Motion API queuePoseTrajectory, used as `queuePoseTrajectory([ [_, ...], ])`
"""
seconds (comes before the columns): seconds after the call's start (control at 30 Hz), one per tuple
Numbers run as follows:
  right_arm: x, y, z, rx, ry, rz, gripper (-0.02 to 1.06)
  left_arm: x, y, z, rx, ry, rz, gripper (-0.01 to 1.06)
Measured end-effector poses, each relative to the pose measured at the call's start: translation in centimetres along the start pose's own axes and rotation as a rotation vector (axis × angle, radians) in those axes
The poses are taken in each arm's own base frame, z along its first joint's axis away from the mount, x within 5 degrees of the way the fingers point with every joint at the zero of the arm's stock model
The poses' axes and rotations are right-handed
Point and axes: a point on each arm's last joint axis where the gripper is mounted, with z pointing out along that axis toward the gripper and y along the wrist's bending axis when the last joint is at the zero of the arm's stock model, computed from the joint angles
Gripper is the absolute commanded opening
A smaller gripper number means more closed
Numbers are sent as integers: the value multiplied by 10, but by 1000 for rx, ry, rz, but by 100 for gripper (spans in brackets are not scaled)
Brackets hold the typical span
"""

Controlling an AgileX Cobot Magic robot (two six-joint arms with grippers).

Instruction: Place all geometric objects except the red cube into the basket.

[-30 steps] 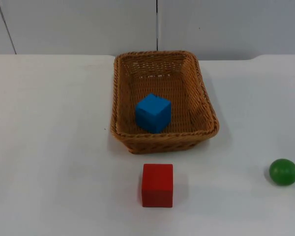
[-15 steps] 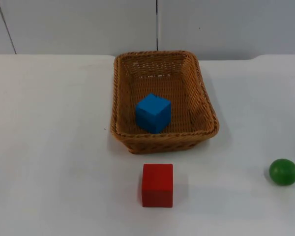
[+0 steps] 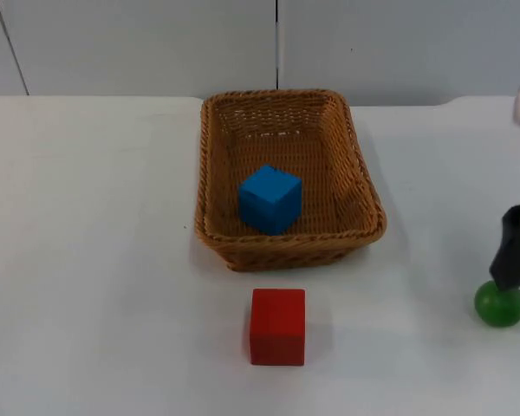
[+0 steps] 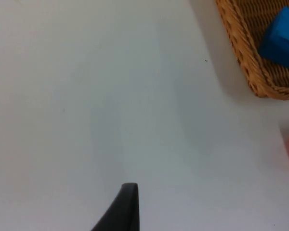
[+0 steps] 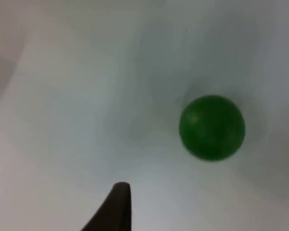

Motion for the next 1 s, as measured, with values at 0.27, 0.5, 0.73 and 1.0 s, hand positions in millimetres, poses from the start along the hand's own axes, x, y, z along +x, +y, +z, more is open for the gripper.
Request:
queuePoseTrajectory([
  [0.27, -5, 2, 49, 0, -33, -27, 105, 0, 0, 0, 0, 0, 0, 105],
  [0.5, -5, 3, 75, -12, -66, -30, 92, 0, 0, 0, 0, 0, 0, 105],
  [0.73, -2, 3, 78, -11, -34, -21, 34, 0, 0, 0, 0, 0, 0, 105],
  [1.0, -1, 2, 66, -4, -3, -16, 0, 0, 0, 0, 0, 0, 0, 105],
])
